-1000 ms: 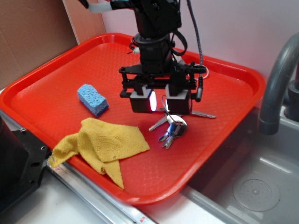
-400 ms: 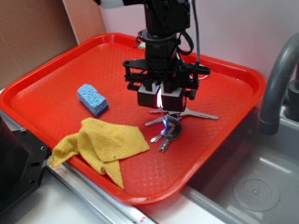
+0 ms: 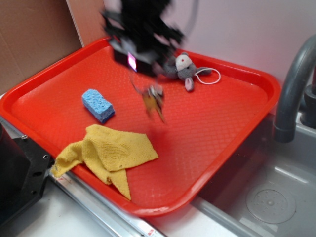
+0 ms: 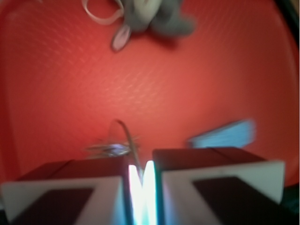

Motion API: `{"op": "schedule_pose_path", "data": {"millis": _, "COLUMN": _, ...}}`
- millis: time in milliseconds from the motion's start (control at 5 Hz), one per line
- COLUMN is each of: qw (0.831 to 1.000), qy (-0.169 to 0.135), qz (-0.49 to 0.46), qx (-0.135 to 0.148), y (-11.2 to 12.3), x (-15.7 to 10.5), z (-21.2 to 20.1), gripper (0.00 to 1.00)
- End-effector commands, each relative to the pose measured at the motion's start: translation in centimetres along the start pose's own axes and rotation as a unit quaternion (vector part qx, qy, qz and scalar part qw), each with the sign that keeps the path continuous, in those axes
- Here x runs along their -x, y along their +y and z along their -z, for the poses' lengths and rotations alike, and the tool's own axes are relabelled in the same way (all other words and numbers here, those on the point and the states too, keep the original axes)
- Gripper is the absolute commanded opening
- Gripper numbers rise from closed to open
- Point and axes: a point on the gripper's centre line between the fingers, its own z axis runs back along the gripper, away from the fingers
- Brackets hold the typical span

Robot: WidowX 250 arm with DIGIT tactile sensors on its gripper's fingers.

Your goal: Grab the silver keys.

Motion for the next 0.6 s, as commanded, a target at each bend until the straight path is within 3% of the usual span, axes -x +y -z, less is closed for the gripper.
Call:
{"op": "schedule_pose_path", "data": {"millis": 0, "qw": 0.998, "qy": 0.029, "qz": -0.037, "qx": 0.032, "y": 7.4, "x": -1.4, "z": -8.4, "gripper": 0.0}}
{"op": "schedule_pose_path", "data": {"millis": 200, "qw": 0.998, "qy": 0.042, "qz": -0.022, "qx": 0.041, "y": 7.2, "x": -3.5, "z": -8.1, "gripper": 0.0}}
{"op": "schedule_pose_path", "data": {"millis": 400, "qw": 0.999, "qy": 0.039, "qz": -0.01, "qx": 0.025, "y": 6.3, "x": -3.9, "z": -7.8, "gripper": 0.0}}
